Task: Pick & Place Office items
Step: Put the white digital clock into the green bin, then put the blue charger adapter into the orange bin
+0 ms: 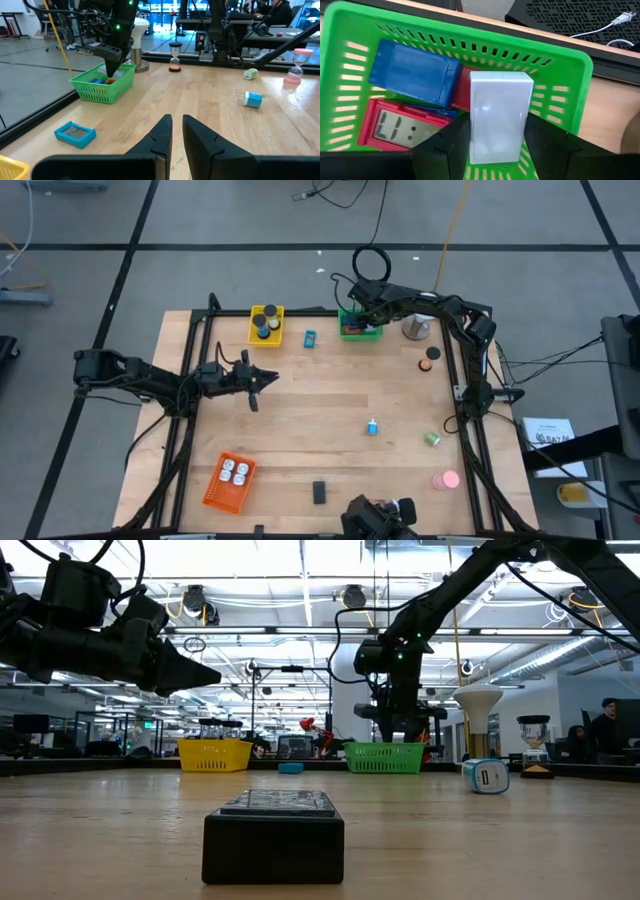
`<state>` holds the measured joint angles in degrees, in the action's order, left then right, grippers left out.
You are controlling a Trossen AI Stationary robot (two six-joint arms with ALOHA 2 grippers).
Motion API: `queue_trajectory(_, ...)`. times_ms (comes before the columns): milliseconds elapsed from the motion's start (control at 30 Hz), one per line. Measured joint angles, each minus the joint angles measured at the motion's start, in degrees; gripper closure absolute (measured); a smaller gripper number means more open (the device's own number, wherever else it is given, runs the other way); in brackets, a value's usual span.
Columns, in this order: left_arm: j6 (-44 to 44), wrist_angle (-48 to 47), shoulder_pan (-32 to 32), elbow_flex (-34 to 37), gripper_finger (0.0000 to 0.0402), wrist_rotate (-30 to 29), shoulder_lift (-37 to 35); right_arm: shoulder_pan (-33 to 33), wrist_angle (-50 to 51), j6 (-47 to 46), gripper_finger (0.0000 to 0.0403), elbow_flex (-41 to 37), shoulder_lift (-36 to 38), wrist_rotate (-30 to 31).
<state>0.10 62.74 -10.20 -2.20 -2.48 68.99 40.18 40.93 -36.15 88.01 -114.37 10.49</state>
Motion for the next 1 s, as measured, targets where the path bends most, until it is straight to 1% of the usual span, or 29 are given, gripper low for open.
queue_trajectory(267, 0.02, 0.07, 0.00, 0.00, 0.0353, -0.11, 0.00, 0.00, -0.01, 0.83, 0.0180, 0.00, 0.00, 0.16)
queue_trajectory(367, 0.02, 0.09, 0.00, 0.00, 0.0353, -0.15, 0.00, 0.09, -0.15, 1.49, 0.0174, -0.02, 0.39, 1.21)
queue_trajectory(433, 0.13, 0.81, 0.00, 0.00, 0.0353, -0.21, 0.00, 0.13, -0.19, 2.63, 0.0178, -0.02, 1.19, 1.75)
queue_trajectory(533, 0.10, 3.34, 0.00, -0.04, 0.0353, -0.84, -0.02, -0.01, 0.16, 5.48, 0.0202, -0.02, 3.08, 1.50)
queue_trajectory(700, -0.22, 3.75, 0.00, -0.05, 0.0353, 1.02, -0.02, -3.23, 1.91, 10.21, 0.0272, -0.02, 8.05, 1.46)
queue_trajectory(800, -0.30, 2.52, 0.10, -0.04, 0.0359, 2.83, 0.00, -8.17, 2.87, 13.16, 0.0325, -0.02, 10.96, 1.54)
queue_trajectory(900, -0.19, 2.45, 0.71, -0.04, 0.0380, 3.78, 0.00, -14.86, 3.08, 15.05, 0.0379, -0.04, 13.17, 1.71)
queue_trajectory(967, 0.42, 2.40, 1.64, -0.04, 0.0395, 3.97, 0.00, -19.81, 3.21, 16.15, 0.0396, -0.05, 14.20, 3.92)
queue_trajectory(1000, 0.71, 2.40, 2.13, -0.04, 0.0397, 3.98, 0.00, -22.33, 3.48, 16.38, 0.0395, -0.07, 14.53, 6.10)
